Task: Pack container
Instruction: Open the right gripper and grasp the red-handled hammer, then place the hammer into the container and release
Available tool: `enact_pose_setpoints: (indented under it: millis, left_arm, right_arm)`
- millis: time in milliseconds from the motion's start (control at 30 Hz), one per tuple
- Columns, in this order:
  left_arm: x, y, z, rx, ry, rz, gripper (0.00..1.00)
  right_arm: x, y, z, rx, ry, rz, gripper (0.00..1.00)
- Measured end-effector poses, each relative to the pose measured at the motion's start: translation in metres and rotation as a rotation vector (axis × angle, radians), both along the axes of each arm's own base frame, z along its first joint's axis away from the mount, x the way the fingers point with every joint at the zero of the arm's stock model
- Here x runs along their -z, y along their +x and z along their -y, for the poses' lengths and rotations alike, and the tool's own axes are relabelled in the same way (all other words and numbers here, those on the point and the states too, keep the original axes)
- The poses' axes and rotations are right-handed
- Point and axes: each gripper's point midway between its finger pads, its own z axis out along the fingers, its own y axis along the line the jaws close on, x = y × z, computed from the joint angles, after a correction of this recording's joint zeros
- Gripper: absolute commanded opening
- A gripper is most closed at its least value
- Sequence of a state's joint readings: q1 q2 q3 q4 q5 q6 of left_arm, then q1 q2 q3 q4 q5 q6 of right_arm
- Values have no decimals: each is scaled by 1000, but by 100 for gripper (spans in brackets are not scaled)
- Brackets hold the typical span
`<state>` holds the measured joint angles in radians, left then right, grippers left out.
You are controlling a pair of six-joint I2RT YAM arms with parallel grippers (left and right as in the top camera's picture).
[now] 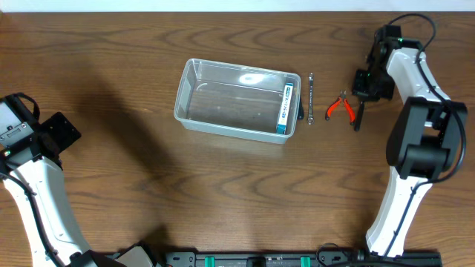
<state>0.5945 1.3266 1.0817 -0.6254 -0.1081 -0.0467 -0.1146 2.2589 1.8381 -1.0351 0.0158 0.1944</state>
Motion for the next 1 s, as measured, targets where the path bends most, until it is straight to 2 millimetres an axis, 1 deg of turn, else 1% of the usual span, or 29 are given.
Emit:
enact_pose_setpoints:
  millis: [67, 100, 167, 200, 233, 300, 333, 367, 400, 433, 467, 500, 567, 600, 700, 767, 833, 933, 1000]
  left_arm:
    - [0, 0, 0, 0, 0, 0, 98]
    - [0, 0, 0, 0, 0, 0, 98]
    - [0, 0, 0, 0, 0, 0, 98]
    - [0, 0, 0, 0, 0, 0, 98]
    - [0, 0, 0, 0, 0, 0, 98]
    - [0, 0, 0, 0, 0, 0, 98]
    - [0, 0, 0, 0, 0, 0, 98]
    - [0, 0, 0, 0, 0, 0, 98]
    - [0, 0, 0, 0, 0, 0, 98]
    - [0, 0, 0, 0, 0, 0, 98]
    - [0, 0, 0, 0, 0, 0, 98]
    - [0, 0, 0, 0, 0, 0, 98]
    - [0, 0, 0, 0, 0, 0, 98]
    - [0, 0, 0, 0, 0, 0, 98]
    - [0, 0, 0, 0, 0, 0, 98]
    - [0, 0, 0, 0, 0, 0, 98]
    - [0, 0, 0, 0, 0, 0, 98]
    - [0, 0, 0, 0, 0, 0, 98]
    - [0, 0, 0, 0, 0, 0, 98]
  right_arm:
    - [-34, 6, -6, -9, -3, 78, 1]
    - [-62, 10, -13, -23, -6, 142, 1]
    - [-106, 13, -29, -55, -9, 244, 1]
    - [-136, 13, -43, -85, -11, 313, 1]
    - [-161, 11, -58, -118, -8, 373, 1]
    - [-206, 7, -93, -211, 3, 486, 1]
    - [-222, 3, -112, -266, 13, 528, 1]
    - [-236, -1, -136, -340, 22, 567, 1]
    - [-243, -5, -153, -398, 33, 586, 1]
    - [-246, -11, -175, -475, 41, 596, 1]
    - [-245, -18, -201, -580, 46, 598, 1]
    - [-241, -22, -217, -657, 42, 592, 1]
    - [-229, -32, -250, -829, 28, 572, 1]
    - [-220, -37, -268, -952, 8, 558, 1]
    - [-195, -50, -306, -1272, -55, 529, 1]
    - [-181, -52, -324, -1439, -93, 530, 1]
    - [-170, -48, -341, -1571, -132, 556, 1]
    - [-157, -30, -356, -1666, -185, 611, 1]
    - [-148, -18, -362, -1694, -209, 633, 1]
